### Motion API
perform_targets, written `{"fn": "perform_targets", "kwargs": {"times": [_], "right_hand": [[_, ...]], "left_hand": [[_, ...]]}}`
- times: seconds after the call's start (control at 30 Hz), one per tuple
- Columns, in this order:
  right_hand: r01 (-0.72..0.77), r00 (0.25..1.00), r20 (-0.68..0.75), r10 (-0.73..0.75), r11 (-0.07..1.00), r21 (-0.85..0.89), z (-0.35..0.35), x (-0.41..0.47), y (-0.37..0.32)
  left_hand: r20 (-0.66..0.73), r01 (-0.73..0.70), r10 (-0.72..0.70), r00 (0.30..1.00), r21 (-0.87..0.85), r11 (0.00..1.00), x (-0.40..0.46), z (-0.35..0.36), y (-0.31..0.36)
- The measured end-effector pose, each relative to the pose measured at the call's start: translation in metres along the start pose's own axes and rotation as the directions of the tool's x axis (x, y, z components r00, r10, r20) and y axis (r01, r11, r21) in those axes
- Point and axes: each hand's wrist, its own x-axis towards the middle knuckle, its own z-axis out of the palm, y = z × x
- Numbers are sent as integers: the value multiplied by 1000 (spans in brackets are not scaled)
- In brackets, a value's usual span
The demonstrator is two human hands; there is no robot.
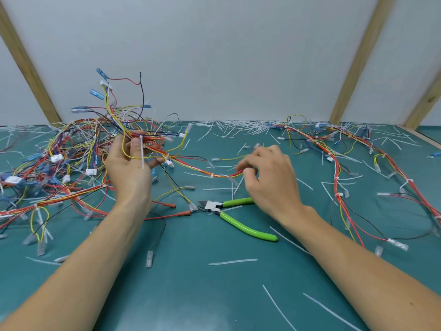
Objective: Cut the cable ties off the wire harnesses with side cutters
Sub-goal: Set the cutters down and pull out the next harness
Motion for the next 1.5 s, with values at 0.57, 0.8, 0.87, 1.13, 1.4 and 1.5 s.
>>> {"fn": "perform_targets", "kwargs": {"times": [0.57, 0.8, 0.87, 1.13, 1.4, 1.5], "right_hand": [[-39, 988, 149, 47, 998, -54, 5, 2, 9], [-129, 960, 243, 138, 990, -50, 6, -1, 14], [-80, 980, 178, 91, 995, -65, 4, 1, 16], [-98, 981, 193, 26, 924, 371, -10, -1, 0], [-733, 521, 795, -311, 314, 603, -35, 20, 1], [-769, 351, 754, -555, 288, 570, -52, 22, 8]], "left_hand": [[156, -292, 287, 945, 9, 956, -10, 46, 62], [191, -354, 354, 915, -37, 934, 1, 78, 97], [197, -350, 352, 915, -46, 936, 4, 84, 101], [132, -170, 172, 976, -24, 985, 40, 84, 110], [140, -28, 37, 989, -61, 998, 62, 68, 115], [249, 72, -43, 968, -109, 991, 63, 76, 119]]}}
